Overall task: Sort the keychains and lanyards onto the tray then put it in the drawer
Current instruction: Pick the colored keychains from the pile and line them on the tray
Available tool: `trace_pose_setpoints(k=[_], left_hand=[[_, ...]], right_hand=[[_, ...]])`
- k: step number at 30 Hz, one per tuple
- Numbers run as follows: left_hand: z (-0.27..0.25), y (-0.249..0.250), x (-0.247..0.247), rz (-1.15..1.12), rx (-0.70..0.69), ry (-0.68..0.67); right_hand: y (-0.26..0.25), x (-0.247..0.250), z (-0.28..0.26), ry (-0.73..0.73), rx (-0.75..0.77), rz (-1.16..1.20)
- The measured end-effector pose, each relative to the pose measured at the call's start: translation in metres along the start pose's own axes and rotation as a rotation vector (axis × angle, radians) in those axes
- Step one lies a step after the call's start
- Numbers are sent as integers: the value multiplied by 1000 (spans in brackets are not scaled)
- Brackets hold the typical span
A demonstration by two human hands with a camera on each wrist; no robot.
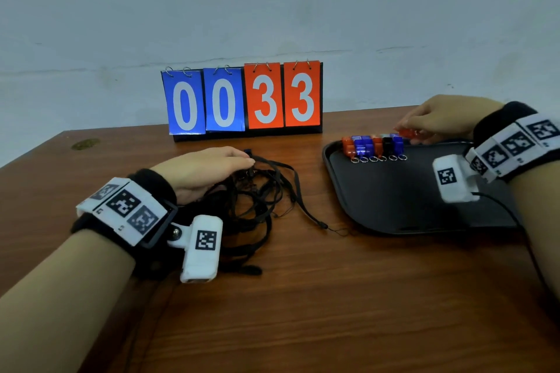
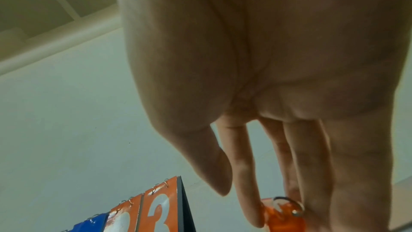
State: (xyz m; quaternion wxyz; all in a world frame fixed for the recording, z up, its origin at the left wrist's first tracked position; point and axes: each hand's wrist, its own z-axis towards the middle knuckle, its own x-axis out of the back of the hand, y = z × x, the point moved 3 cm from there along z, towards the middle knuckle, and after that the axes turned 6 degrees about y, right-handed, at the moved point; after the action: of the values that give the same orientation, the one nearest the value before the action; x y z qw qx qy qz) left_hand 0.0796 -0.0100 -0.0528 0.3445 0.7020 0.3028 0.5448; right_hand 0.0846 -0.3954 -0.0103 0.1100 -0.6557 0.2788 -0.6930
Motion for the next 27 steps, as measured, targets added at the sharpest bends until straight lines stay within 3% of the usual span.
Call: trace_pose_setpoints(k=[7,15,27], left_hand=[[9,-8,4,63,-5,-55],[12,-12,6,53,-12,-44],[15,-12,6,99,-35,-31]], right_hand=[[11,-3,10,45,-62,-25],[15,-12,12,-100,-122,-57],[22,-11,20,-55,-132,15]])
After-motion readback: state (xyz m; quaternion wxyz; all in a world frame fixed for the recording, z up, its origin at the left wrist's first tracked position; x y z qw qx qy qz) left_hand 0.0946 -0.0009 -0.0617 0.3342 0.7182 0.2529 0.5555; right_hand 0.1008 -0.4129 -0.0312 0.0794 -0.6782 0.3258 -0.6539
